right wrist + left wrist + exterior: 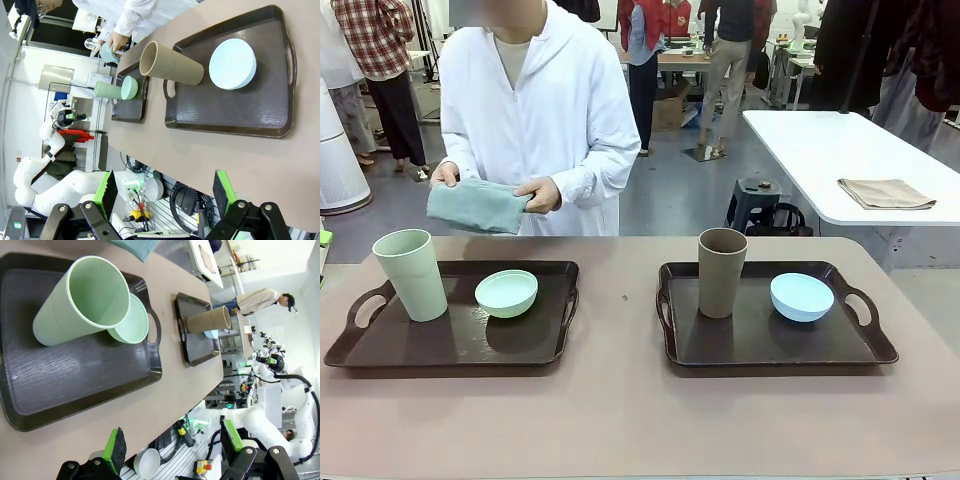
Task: Set up a tray with a mat and arrange the tableware.
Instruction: Pick up the Picnic Bowl and Reusable plastic cup from the Handle tray in front of the human's position and hold them in the air.
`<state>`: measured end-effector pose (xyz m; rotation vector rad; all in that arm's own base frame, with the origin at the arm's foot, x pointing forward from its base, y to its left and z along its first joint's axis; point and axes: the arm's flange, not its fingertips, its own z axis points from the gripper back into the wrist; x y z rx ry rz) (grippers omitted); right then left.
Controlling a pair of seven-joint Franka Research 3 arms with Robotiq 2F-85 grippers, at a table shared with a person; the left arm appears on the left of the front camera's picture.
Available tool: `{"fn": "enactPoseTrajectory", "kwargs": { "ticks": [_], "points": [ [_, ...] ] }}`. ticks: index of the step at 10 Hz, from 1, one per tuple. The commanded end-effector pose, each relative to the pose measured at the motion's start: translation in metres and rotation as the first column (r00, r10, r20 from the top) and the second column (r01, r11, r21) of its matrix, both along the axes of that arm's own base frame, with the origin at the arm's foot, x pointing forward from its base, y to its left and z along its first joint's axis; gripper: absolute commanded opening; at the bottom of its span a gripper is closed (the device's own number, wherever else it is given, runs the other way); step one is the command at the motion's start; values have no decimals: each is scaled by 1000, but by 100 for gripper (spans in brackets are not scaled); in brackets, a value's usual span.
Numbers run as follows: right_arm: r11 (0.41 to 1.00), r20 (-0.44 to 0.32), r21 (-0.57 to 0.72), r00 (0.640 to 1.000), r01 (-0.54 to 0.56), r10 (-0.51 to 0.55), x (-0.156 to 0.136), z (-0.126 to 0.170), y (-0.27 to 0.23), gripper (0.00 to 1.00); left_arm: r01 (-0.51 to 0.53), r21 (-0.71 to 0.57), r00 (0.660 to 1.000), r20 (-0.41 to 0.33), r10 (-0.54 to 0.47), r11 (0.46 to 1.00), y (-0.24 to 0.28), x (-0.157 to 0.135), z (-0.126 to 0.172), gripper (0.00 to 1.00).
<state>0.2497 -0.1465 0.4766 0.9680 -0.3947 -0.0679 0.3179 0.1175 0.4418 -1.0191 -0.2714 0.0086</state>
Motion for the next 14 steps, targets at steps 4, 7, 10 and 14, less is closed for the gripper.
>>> {"fn": "enactPoseTrajectory", "kwargs": {
  "ticks": [4, 7, 10, 14],
  "points": [
    [1000, 27, 17, 1000, -12, 12, 3, 0, -2, 100, -1, -23, 1000, 12, 1, 1000, 1, 1, 0, 100],
    [1000, 27, 17, 1000, -12, 12, 3, 0, -2, 100, -1, -23, 1000, 12, 1, 1000, 1, 1, 0, 100],
    [1000, 27, 17, 1000, -12, 12, 3, 0, -2, 100, -1, -23, 1000, 12, 1, 1000, 1, 1, 0, 100],
    [1000, 27, 17, 1000, -12, 12, 3, 0, -2, 100, -1, -23, 1000, 12, 1, 1000, 1, 1, 0, 100]
  ]
}}
